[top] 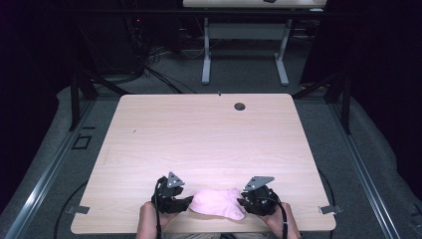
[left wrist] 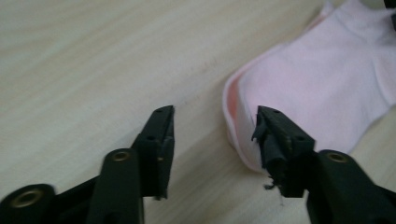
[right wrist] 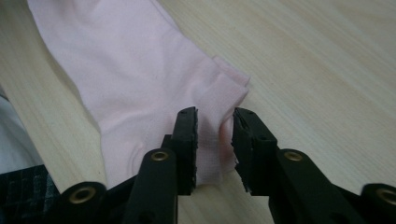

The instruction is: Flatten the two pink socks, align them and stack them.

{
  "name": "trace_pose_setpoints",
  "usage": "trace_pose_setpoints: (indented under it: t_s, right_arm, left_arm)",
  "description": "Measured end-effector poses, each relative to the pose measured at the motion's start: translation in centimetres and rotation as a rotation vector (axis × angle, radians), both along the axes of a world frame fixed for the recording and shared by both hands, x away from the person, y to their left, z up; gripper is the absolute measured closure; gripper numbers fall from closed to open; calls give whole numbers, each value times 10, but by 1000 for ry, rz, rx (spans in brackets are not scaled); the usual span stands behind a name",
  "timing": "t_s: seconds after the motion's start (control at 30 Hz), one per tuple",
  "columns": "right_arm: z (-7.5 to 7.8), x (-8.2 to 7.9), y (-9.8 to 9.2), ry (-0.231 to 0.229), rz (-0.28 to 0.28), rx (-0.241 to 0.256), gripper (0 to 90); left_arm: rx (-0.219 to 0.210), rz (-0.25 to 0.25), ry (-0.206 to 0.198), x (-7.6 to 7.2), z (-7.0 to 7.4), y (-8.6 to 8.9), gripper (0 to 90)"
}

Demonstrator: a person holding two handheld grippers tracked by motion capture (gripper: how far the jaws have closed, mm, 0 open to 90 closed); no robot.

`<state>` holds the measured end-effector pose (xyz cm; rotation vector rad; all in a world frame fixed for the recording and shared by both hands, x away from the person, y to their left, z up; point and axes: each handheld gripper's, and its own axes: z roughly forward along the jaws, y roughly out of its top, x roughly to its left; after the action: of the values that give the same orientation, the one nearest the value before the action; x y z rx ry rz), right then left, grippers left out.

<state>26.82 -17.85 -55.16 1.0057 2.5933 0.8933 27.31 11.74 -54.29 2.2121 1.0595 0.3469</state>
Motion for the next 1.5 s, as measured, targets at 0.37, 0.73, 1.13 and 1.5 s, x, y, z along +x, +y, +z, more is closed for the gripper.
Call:
trace_pose_setpoints:
  t_s: [0.37,0.73,1.13,1.5]
  right_arm:
    - [-12,2,4,-1,18,-27,814]
    - [-8,13,-7,0,-25,42,599]
    - [8,13,-83,-115,-275,126,135]
    - [-28,24,-138,-61,-468,87,0]
  left_arm:
    - [93,-110,39,9,-20,-25,848]
    - [52,8,-34,11,-7,-5,368]
    - [86,223,-84,13,-3,71,62]
    - [90,344,-36,21,-41,121,2]
